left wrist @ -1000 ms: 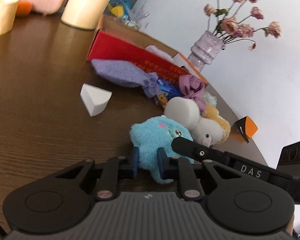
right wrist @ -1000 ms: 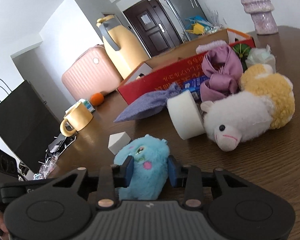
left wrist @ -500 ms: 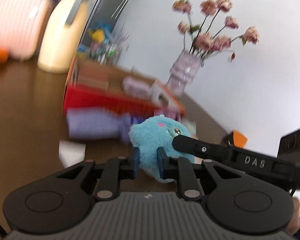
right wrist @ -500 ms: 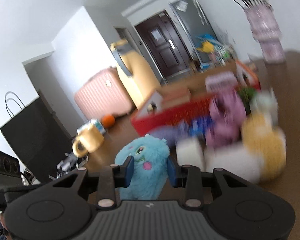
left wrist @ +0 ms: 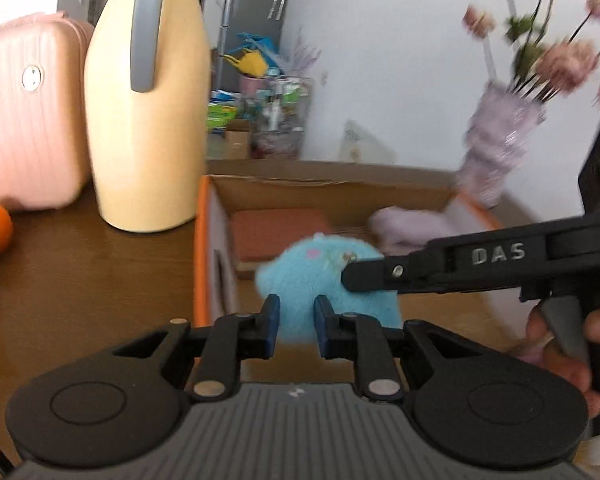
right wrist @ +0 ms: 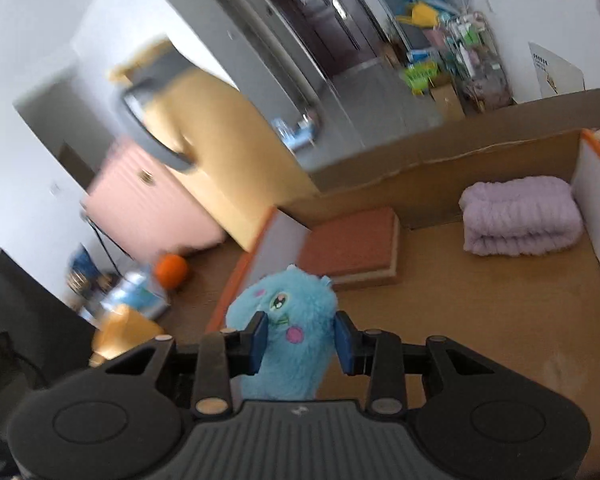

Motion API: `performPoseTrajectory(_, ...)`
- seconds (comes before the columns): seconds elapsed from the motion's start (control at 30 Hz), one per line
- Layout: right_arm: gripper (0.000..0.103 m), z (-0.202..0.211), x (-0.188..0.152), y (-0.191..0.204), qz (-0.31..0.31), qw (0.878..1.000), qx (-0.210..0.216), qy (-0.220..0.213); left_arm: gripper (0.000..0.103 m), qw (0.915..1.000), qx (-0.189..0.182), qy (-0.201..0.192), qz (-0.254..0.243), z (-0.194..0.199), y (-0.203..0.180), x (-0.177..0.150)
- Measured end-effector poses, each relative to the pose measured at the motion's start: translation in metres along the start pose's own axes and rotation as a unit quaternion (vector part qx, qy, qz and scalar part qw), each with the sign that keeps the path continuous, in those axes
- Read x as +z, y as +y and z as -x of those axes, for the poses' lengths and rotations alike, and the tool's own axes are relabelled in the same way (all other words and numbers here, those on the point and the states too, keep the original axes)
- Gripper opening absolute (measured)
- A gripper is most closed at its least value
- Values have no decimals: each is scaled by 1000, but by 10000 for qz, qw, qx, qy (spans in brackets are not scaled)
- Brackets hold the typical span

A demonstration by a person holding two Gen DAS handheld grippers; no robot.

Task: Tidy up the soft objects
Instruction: 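Carry the blue plush toy into the box and open both grippers, then withdraw both grippers from the box back over the table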

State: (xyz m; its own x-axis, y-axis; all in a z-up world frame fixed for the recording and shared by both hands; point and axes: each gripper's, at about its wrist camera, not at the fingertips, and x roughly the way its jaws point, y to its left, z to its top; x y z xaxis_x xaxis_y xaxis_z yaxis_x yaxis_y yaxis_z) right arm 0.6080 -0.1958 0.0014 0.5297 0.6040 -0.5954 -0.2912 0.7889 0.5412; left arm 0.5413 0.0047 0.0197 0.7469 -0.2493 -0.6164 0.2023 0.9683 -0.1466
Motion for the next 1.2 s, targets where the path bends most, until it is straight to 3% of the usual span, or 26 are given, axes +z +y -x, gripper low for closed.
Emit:
performPoseTrajectory(0.13,36,-38,-4,-1,10,9984,-188,540,32,10000,58,13,-18,-14,9,-4)
performPoseTrajectory(0.37,40,-30,-6,11,280,9977,-417,458,42,9998,85,-184,93,0,19,-1)
performPoseTrajectory(0.5,41,16,1,25,597,9965,-588,52,57,9984,252,-509,6,33,18,7)
performPoseTrajectory(0.57,45,49,4,30,793,9937,-765,-220,75,9963,383,-769,-88,57,16,6)
performPoseTrajectory(0.7,66,121,-11,45,1239,9807,-1267,-831,81,9874,862,-1269,-397,106,6,-8)
performPoseTrajectory(0.83,84,179,-43,58,1662,9606,-1645,-1501,89,9808,1006,-1621,-394,150,-1,-25)
performPoseTrajectory(0.93,85,207,-62,63,1741,9536,-1719,-1753,93,9724,1185,-1981,-352,179,-11,-37)
performPoseTrajectory(1.2,85,249,-107,87,1991,9398,-1731,-2173,96,9651,1157,-2317,-379,236,-33,-61)
